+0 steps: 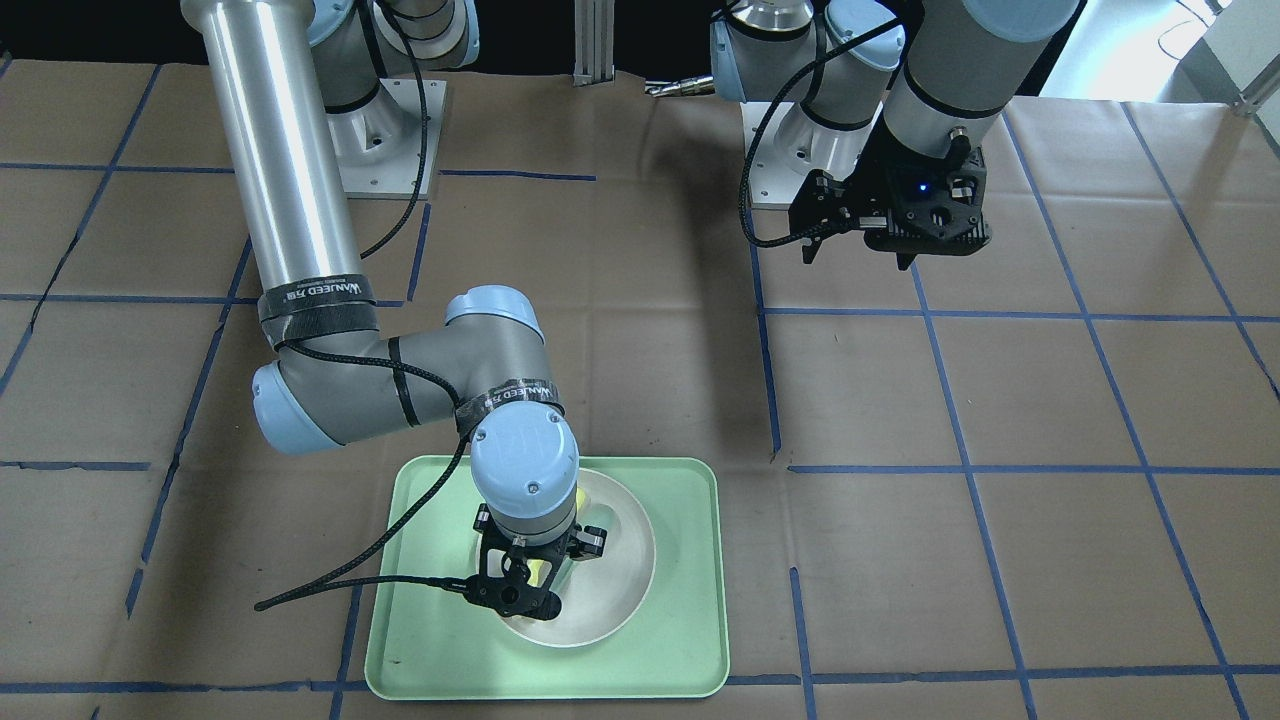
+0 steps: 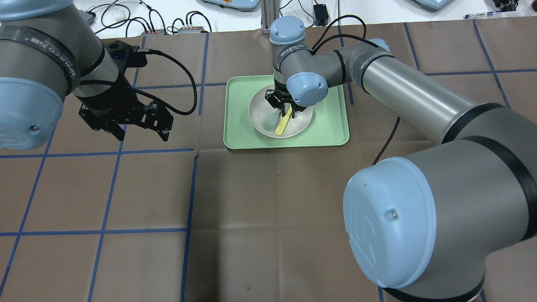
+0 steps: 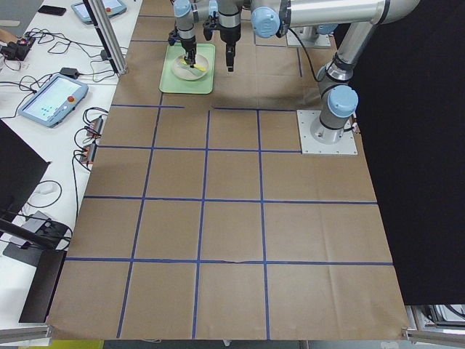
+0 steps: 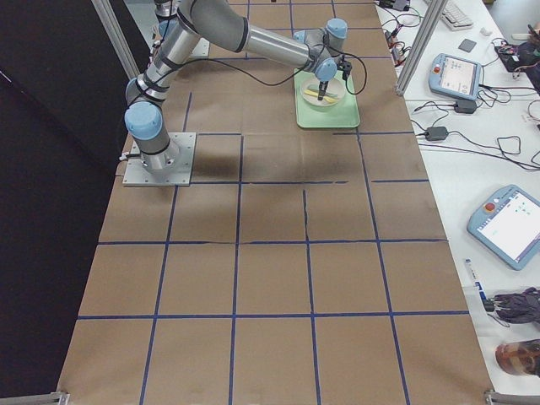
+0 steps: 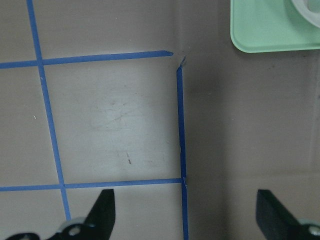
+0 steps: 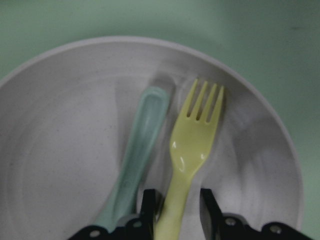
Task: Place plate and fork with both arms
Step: 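Lower the right gripper and grasp the yellow fork, then lift the fork out of the plate and carry it beside the plate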
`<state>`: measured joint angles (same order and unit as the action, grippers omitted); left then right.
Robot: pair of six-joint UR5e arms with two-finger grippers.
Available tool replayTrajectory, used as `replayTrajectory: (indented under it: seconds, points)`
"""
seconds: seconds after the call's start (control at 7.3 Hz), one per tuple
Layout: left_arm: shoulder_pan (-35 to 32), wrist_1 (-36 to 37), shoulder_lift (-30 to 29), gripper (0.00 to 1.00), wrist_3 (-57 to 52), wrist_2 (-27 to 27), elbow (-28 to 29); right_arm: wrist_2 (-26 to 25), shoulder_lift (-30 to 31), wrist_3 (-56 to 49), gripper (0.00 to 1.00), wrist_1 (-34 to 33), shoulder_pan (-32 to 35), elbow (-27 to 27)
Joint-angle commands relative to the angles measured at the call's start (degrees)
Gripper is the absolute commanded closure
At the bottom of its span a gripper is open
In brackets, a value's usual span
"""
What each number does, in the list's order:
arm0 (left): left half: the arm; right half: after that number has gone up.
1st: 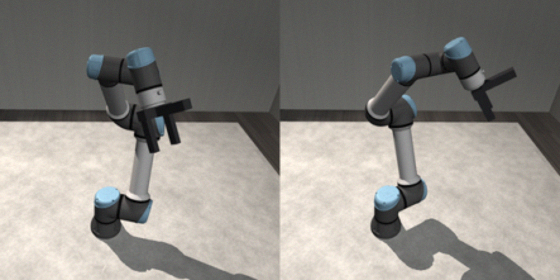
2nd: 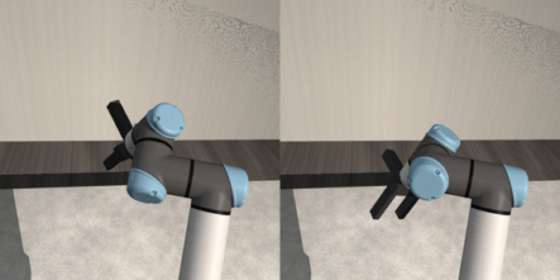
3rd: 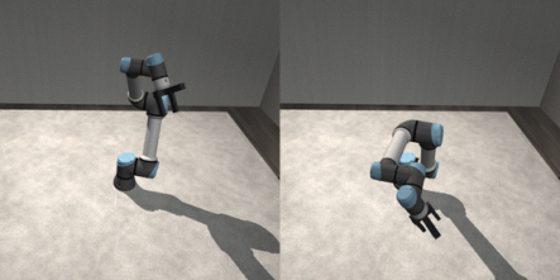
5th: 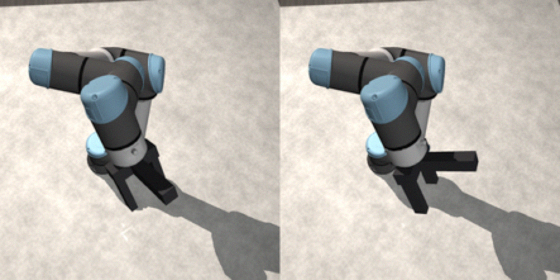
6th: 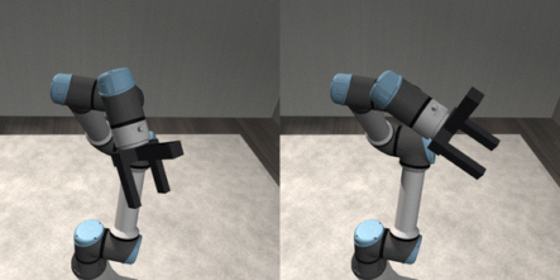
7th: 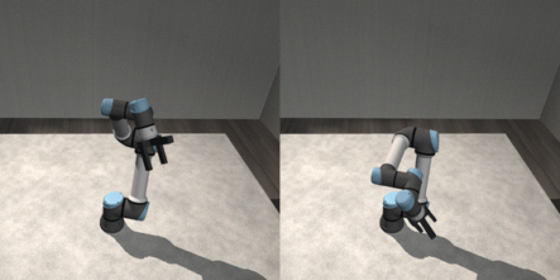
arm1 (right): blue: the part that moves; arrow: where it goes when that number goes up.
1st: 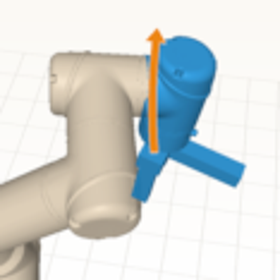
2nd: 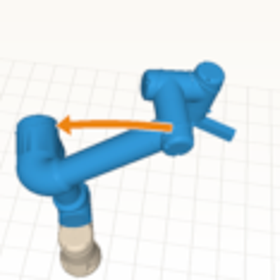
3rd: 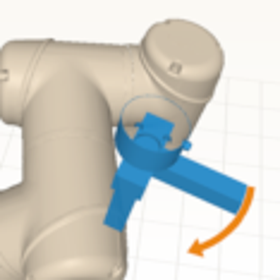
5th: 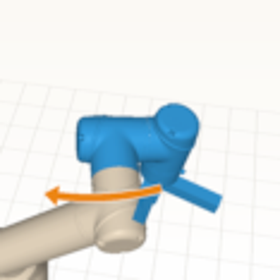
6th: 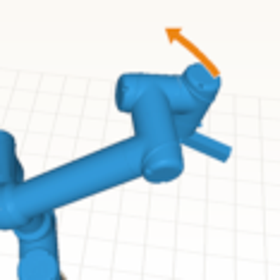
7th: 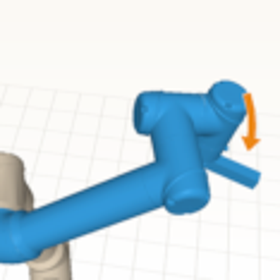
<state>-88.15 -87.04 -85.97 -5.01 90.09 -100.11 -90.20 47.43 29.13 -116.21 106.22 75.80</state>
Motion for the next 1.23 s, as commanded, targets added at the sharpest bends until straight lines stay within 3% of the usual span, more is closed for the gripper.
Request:
replayTrajectory:
  seconds: [0.0,0.68,1.1]
  points:
    - [0.0,0.02,-0.08,0.0,0.0,0.0,0.0,0.28,0.12,-0.03,0.94,-0.07,-0.05,-0.12]
    - [0.0,-0.06,-0.08,0.0,0.0,0.0,-0.09,0.46,5.38,-1.34,0.96,3.88,-0.83,-1.19]
    - [0.0,-0.06,-0.08,0.0,0.35,-0.09,-0.09,-1.11,8.2,-12.99,0.96,7.92,-5.82,-0.13]
